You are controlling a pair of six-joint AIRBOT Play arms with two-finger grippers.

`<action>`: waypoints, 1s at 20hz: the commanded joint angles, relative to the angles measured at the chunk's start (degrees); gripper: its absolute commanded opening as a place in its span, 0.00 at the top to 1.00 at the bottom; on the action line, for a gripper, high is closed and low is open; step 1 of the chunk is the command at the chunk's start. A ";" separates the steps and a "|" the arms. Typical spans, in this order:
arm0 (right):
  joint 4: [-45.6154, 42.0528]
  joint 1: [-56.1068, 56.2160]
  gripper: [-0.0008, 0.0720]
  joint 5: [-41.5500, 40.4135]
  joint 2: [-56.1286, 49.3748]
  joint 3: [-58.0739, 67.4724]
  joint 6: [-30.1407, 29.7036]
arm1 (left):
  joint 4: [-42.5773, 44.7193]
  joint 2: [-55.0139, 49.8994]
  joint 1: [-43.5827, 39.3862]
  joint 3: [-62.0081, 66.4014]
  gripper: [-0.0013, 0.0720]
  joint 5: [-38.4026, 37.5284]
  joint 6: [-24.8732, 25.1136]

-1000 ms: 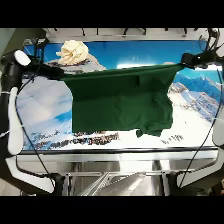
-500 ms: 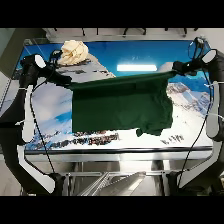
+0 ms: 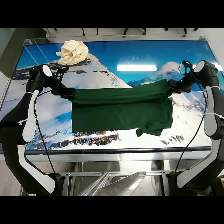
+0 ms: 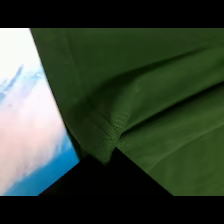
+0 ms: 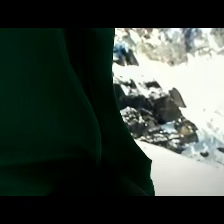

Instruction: Fold the shirts.

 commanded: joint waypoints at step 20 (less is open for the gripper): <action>13.81 -6.75 0.03 5.51 20.92 -29.00 -9.14 | -6.36 24.11 7.93 -36.81 0.09 0.07 -3.34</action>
